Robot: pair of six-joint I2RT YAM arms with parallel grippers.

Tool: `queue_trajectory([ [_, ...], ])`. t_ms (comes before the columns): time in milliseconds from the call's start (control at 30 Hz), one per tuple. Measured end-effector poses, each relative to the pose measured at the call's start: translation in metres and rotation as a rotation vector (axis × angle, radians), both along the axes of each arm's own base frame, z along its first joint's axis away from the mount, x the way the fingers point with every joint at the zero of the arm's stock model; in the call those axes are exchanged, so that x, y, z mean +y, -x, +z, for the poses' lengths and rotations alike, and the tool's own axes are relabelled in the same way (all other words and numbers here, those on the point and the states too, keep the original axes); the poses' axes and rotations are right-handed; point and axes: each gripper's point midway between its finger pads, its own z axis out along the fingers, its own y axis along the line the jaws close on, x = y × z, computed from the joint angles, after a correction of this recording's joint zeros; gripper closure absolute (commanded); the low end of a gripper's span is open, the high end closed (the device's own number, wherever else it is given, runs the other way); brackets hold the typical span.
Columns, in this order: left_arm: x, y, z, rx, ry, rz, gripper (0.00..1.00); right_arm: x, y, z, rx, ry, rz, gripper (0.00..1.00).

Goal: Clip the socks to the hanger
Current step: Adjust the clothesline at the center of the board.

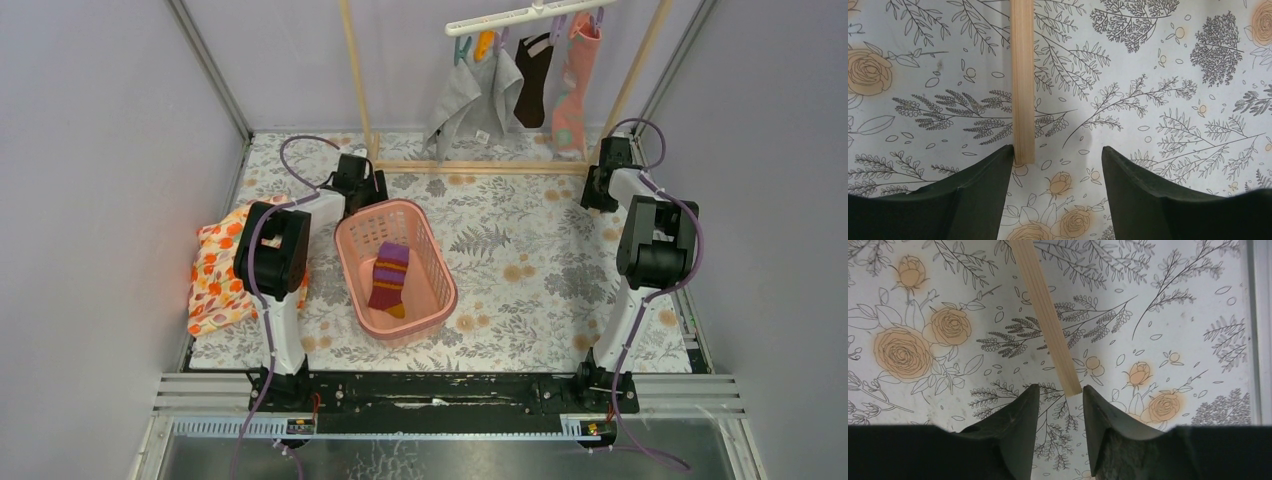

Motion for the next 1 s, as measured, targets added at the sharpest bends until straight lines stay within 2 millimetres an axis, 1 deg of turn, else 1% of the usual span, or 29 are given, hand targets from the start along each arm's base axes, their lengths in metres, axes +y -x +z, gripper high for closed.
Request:
queue_trajectory([
  [133,0.000,0.004,0.000,-0.004,0.008,0.004,0.35,0.003,0.009,-0.011,0.021,-0.016,-0.020,0.76],
  [200,0.000,0.004,-0.001,-0.003,0.008,0.011,0.41,0.004,0.014,-0.016,0.026,-0.028,-0.032,0.81],
  [333,-0.001,0.012,-0.003,0.006,-0.004,0.022,0.46,0.009,0.019,-0.017,0.016,-0.055,-0.042,0.94],
  [400,-0.003,0.015,-0.003,0.008,-0.009,0.027,0.48,0.014,0.021,-0.017,0.007,-0.075,-0.043,0.95],
  [500,-0.003,0.021,-0.004,0.013,-0.015,0.040,0.53,0.022,0.032,-0.018,0.002,-0.104,-0.041,0.97],
  [567,-0.002,0.026,-0.005,0.017,-0.017,0.061,0.53,0.027,0.039,-0.018,0.001,-0.117,-0.039,0.99],
  [667,-0.001,0.039,-0.006,0.028,-0.012,0.095,0.58,0.035,0.047,-0.018,0.000,-0.121,-0.030,1.00],
  [733,0.000,0.049,-0.006,0.035,-0.014,0.119,0.62,0.040,0.050,-0.018,-0.003,-0.122,-0.023,1.00],
  [800,0.001,0.058,-0.006,0.043,-0.015,0.136,0.67,0.045,0.052,-0.018,-0.006,-0.124,-0.015,1.00],
  [867,0.004,0.070,-0.006,0.050,-0.015,0.160,0.68,0.052,0.053,-0.018,-0.009,-0.126,-0.003,1.00],
  [1000,0.008,0.080,0.001,0.037,-0.015,0.199,0.68,0.072,0.062,-0.018,-0.012,-0.147,0.034,1.00],
])
